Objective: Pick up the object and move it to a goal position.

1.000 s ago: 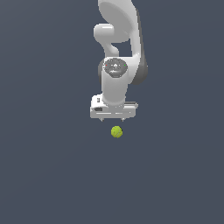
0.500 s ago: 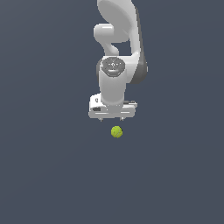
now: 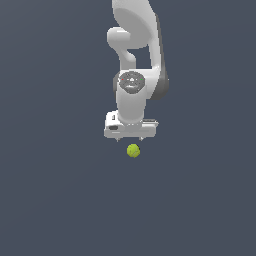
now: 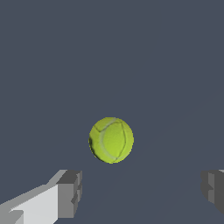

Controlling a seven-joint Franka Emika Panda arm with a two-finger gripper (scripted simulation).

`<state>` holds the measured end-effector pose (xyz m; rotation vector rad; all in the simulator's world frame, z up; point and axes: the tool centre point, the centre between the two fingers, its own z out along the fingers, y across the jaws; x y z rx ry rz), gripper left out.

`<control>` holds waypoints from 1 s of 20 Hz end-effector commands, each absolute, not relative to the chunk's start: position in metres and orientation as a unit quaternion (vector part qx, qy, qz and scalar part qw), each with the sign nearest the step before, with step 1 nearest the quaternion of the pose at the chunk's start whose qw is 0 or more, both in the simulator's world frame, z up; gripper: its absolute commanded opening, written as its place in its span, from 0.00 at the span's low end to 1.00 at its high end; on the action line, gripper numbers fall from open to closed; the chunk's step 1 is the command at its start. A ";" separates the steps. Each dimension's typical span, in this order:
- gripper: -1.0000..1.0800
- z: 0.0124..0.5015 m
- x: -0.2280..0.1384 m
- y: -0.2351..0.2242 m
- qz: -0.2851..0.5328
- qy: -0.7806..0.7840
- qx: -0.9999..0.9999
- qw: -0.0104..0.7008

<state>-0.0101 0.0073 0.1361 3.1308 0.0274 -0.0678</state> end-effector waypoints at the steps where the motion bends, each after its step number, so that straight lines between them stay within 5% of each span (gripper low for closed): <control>1: 0.96 0.125 -0.010 0.012 -0.017 0.000 1.000 0.004; 20: 0.96 0.083 -0.010 0.027 -0.001 -0.028 1.000 0.000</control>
